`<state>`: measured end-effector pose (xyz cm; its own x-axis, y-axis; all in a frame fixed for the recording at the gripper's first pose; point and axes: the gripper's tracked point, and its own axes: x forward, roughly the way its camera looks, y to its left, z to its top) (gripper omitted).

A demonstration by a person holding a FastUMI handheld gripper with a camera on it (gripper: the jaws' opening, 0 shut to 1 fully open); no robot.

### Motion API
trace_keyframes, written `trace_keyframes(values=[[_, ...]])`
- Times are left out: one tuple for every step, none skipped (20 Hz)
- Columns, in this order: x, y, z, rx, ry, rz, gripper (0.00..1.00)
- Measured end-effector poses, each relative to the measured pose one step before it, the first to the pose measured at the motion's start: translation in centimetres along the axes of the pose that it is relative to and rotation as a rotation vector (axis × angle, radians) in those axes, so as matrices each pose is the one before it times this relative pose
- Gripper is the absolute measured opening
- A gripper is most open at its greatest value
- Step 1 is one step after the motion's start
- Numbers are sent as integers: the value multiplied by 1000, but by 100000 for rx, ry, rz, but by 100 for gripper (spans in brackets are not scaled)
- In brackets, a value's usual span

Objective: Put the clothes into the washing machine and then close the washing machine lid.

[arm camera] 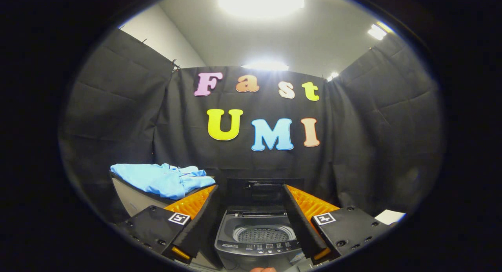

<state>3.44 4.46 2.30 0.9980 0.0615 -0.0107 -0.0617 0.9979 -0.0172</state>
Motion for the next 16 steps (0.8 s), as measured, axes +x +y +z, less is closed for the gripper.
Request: trace_keyframes(values=[[653, 578, -108, -1799, 1903, 1149, 98], [463, 604, 331, -2419, 1427, 639, 98], [394, 756, 802, -2599, -338, 1274, 98], [507, 730, 1093, -2020, -1372, 1264, 98], [455, 784, 1033, -1501, -1748, 1335, 98], [421, 881, 1008, -895, -819, 1290, 98], [576, 972, 530, 15, -379, 1968, 98], [592, 1088, 681, 747, 446, 2400, 98], [873, 856, 771, 1011, 407, 1996, 98], [536, 783, 775, 944, 826, 1513, 98], [650, 787, 1044, 921, 186, 1547, 98], [734, 761, 1022, 879, -130, 1419, 98], [673, 618, 823, 813, 348, 1008, 98], [676, 485, 801, 477, 391, 935, 98], [846, 567, 704, 499, 1047, 1209, 98], [781, 495, 724, 873, 360, 1085, 98]])
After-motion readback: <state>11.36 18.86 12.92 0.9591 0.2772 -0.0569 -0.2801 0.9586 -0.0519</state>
